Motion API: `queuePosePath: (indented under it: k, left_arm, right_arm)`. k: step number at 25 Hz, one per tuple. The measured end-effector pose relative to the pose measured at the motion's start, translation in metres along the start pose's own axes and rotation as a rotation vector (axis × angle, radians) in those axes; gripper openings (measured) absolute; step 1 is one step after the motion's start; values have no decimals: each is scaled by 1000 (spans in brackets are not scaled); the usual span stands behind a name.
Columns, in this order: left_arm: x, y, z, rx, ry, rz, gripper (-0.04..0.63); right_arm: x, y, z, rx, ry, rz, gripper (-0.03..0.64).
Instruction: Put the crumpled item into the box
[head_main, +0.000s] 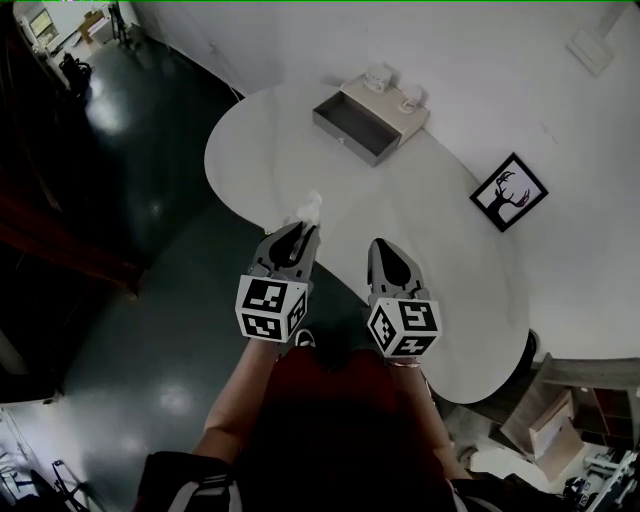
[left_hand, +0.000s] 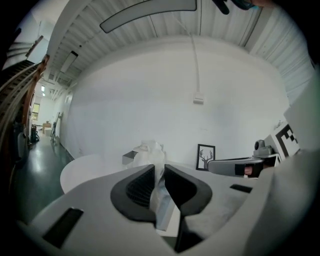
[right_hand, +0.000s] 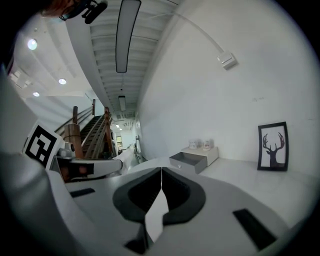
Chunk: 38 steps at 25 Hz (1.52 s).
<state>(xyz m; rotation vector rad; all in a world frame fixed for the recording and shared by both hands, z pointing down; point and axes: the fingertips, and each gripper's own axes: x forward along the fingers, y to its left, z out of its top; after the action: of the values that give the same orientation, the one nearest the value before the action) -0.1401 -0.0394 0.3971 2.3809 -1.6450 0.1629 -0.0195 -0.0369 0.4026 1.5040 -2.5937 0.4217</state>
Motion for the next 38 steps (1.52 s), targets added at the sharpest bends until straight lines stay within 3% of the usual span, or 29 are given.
queuePosePath:
  k: [13,30,38]
  left_arm:
    - [67,13,2,41,63,-98,77]
    - [182,6,36,104,102,-103,75]
    - [235,19,50,170,127,-173,74]
  right_arm:
    - [25,-53,9,31,-14,-136,15]
    - [73,-126,27,49,-7,-134,15]
    - [103,-129,39,9,4,-135,15]
